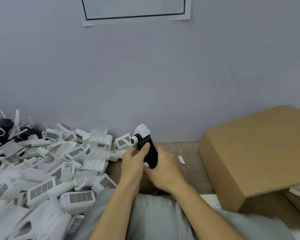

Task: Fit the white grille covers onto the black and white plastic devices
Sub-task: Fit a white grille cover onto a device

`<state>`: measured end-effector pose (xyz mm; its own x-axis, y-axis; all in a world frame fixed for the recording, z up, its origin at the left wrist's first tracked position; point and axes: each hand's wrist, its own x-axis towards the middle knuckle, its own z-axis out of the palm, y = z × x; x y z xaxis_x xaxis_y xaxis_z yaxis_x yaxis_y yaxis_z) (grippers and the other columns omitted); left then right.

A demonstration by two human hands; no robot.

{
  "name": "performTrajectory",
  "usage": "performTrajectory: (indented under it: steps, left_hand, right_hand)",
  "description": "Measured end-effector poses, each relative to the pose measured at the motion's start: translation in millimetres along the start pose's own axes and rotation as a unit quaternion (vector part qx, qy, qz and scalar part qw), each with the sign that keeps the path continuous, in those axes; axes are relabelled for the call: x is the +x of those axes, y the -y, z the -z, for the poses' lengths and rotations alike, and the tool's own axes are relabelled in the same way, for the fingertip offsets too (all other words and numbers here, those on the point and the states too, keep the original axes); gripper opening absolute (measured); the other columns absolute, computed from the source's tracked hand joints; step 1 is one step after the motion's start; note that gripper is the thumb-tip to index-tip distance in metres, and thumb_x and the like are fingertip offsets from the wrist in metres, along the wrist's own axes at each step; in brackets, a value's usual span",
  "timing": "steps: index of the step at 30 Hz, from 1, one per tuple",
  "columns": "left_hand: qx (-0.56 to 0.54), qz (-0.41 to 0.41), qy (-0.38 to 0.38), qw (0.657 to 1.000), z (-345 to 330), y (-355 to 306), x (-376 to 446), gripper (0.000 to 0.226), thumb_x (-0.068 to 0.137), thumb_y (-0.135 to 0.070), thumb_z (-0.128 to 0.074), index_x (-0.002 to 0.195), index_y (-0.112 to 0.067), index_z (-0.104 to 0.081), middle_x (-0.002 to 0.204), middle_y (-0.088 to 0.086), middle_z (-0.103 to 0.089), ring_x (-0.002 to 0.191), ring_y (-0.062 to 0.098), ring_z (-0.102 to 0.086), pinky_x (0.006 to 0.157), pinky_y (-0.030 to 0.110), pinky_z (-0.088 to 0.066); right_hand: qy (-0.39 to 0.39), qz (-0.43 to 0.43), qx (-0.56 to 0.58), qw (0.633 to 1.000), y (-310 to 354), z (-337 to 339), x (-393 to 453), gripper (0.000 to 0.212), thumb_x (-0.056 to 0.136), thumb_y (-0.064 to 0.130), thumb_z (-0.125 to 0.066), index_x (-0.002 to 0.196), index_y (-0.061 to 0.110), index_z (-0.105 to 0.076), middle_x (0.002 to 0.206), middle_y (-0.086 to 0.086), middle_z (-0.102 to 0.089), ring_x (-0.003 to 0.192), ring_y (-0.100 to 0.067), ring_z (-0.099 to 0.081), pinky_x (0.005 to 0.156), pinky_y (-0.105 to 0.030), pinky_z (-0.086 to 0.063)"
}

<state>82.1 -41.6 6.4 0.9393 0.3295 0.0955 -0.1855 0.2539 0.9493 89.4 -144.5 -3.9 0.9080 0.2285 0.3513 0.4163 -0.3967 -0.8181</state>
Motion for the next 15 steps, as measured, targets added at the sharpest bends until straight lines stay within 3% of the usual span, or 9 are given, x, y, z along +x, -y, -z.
performTrajectory:
  steps: [3,5,9,12,13,15]
  left_hand:
    - [0.026,-0.015,0.008,1.0,-2.2,2.3,-0.7,0.012,0.093,-0.015,-0.067,0.09,-0.02,-0.078,0.092,0.005,-0.078,0.093,0.017,-0.074,0.084,0.032,-0.055]
    - [0.04,-0.029,0.005,0.999,-2.2,2.9,-0.3,0.01,0.093,-0.015,-0.067,0.095,-0.02,-0.076,0.095,0.003,-0.078,0.097,0.017,-0.073,0.089,0.033,-0.055]
    - [0.078,-0.059,-0.042,0.994,0.5,1.9,1.3,0.013,0.095,-0.014,-0.064,0.092,-0.024,-0.072,0.087,-0.005,-0.078,0.091,0.013,-0.073,0.079,0.024,-0.055]
    - [0.157,-0.081,-0.059,0.983,2.4,0.1,-0.8,0.012,0.095,-0.011,-0.062,0.095,-0.021,-0.07,0.09,-0.001,-0.076,0.09,0.018,-0.072,0.086,0.039,-0.056]
    - [0.201,-0.097,-0.047,0.974,2.6,0.2,-2.4,0.012,0.095,-0.01,-0.061,0.097,-0.018,-0.07,0.091,0.0,-0.075,0.089,0.019,-0.071,0.087,0.042,-0.056]
    - [0.274,-0.142,0.02,0.951,0.8,1.0,-7.4,0.021,0.093,-0.005,-0.056,0.099,-0.02,-0.069,0.093,-0.003,-0.074,0.09,0.015,-0.069,0.087,0.038,-0.055]
  right_hand:
    - [-0.018,0.007,-0.002,1.0,1.4,4.9,0.5,0.02,0.073,0.03,-0.07,0.091,0.034,-0.064,0.077,0.016,-0.069,0.074,0.009,-0.062,0.054,-0.005,-0.041]
    - [-0.022,0.015,0.002,1.0,3.4,5.5,1.3,0.02,0.074,0.028,-0.071,0.093,0.032,-0.066,0.078,0.017,-0.07,0.074,0.008,-0.063,0.054,-0.006,-0.042]
    - [0.052,-0.003,0.06,0.997,-0.1,3.6,1.4,0.029,0.084,0.019,-0.066,0.111,0.029,-0.064,0.098,0.016,-0.073,0.092,0.003,-0.066,0.075,-0.015,-0.052]
    - [0.046,-0.036,0.174,0.983,-0.8,5.2,2.7,0.046,0.092,0.014,-0.063,0.136,0.023,-0.052,0.126,0.013,-0.063,0.118,0.0,-0.056,0.091,-0.016,-0.045]
    - [0.024,-0.048,0.218,0.974,1.1,5.9,3.7,0.054,0.093,0.016,-0.067,0.142,0.022,-0.046,0.132,0.012,-0.058,0.121,-0.001,-0.055,0.091,-0.017,-0.045]
    - [-0.036,-0.057,0.276,0.959,1.8,7.0,7.5,0.047,0.087,0.018,-0.077,0.128,0.019,-0.054,0.118,0.007,-0.066,0.103,0.002,-0.066,0.078,-0.014,-0.051]
